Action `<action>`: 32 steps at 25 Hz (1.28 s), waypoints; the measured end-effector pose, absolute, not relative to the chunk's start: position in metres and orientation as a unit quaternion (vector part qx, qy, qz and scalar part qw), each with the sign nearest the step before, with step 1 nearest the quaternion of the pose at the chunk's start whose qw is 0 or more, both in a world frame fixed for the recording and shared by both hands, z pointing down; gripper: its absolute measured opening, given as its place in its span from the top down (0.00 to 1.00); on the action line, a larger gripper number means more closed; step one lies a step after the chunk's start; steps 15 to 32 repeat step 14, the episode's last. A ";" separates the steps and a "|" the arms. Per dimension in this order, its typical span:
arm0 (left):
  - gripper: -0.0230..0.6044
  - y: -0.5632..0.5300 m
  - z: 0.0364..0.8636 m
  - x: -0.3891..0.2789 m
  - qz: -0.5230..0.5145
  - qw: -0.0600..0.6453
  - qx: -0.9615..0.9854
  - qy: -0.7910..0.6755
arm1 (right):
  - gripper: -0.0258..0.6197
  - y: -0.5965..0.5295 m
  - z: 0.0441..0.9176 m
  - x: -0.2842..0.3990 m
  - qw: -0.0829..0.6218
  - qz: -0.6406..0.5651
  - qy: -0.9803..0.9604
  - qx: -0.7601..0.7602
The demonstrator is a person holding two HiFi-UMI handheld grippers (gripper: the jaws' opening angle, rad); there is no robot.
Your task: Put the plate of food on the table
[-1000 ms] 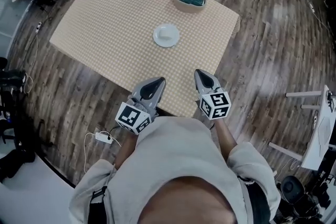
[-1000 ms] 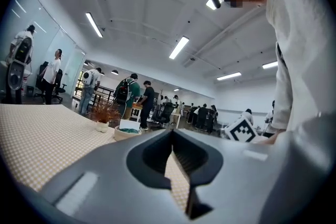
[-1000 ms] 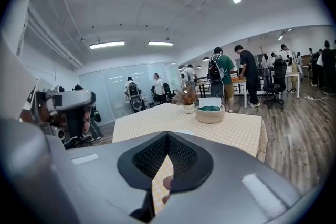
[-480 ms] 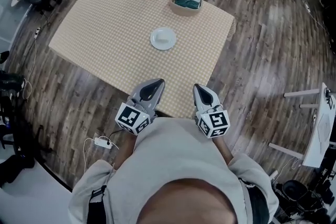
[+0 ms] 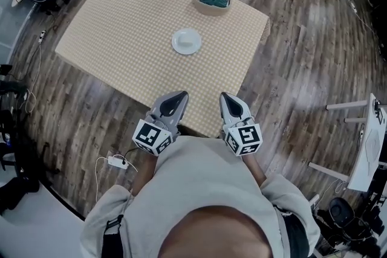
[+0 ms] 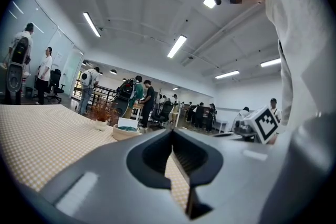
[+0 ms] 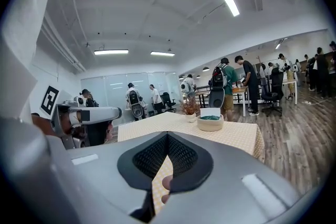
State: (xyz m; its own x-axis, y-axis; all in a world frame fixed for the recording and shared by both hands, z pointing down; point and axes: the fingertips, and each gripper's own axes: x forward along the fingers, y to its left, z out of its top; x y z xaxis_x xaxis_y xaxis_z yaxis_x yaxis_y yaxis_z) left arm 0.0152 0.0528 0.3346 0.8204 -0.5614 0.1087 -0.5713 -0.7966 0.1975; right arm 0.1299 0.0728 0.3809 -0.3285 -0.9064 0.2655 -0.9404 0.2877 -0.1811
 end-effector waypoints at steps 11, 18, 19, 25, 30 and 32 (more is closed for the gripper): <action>0.95 0.059 0.339 0.016 0.022 0.113 0.945 -0.307 | 0.96 0.077 0.383 0.129 0.056 0.154 -0.801 0.576; 0.95 0.060 0.337 0.017 0.022 0.112 0.945 -0.306 | 0.96 0.077 0.381 0.132 0.056 0.151 -0.800 0.578; 0.95 0.060 0.337 0.017 0.022 0.112 0.945 -0.306 | 0.96 0.077 0.381 0.132 0.056 0.151 -0.800 0.578; 0.95 0.060 0.337 0.017 0.022 0.112 0.945 -0.306 | 0.96 0.077 0.381 0.132 0.056 0.151 -0.800 0.578; 0.95 0.060 0.337 0.017 0.022 0.112 0.945 -0.306 | 0.96 0.077 0.381 0.132 0.056 0.151 -0.800 0.578; 0.95 0.060 0.337 0.017 0.022 0.112 0.945 -0.306 | 0.96 0.077 0.381 0.132 0.056 0.151 -0.800 0.578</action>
